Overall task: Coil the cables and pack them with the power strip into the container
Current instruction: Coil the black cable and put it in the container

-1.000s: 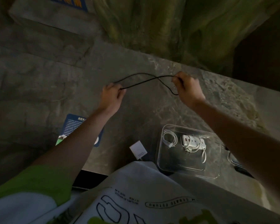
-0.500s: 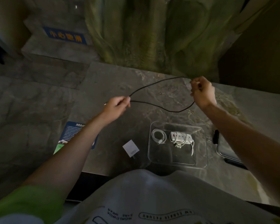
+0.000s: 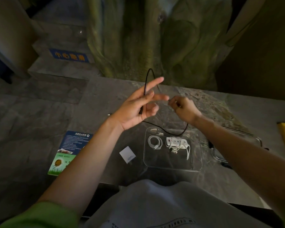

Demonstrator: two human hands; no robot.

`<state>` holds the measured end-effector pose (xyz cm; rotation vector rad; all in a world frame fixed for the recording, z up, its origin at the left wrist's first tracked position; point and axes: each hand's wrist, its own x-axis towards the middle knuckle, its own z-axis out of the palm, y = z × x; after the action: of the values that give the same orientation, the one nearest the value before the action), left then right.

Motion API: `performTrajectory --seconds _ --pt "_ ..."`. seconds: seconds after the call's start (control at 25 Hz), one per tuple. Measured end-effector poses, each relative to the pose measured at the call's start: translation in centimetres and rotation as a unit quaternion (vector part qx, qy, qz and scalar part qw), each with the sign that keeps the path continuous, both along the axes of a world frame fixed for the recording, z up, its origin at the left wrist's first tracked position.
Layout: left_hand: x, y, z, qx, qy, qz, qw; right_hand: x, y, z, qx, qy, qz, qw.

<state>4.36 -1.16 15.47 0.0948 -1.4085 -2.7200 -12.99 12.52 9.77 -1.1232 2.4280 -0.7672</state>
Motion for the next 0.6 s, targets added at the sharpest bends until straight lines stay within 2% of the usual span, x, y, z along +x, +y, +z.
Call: performTrajectory --seconds 0.2,0.4,0.52,0.6 --pt "-1.0 0.2 0.9 0.036 0.013 0.080 0.996 3.9 1.9 0.8 0.049 0.065 0.206 0.975" --pt "-1.8 -0.5 -0.3 0.048 -0.034 0.194 0.979 5.9 3.4 2.9 0.056 0.195 0.318 0.926" --pt "-2.1 -0.7 -1.6 -0.045 -0.087 0.212 0.972 5.6 4.1 5.3 -0.005 0.246 0.344 0.906" --pt "-2.0 -0.6 -2.1 -0.119 -0.117 0.185 0.968 4.9 4.3 7.1 -0.042 0.262 0.327 0.907"
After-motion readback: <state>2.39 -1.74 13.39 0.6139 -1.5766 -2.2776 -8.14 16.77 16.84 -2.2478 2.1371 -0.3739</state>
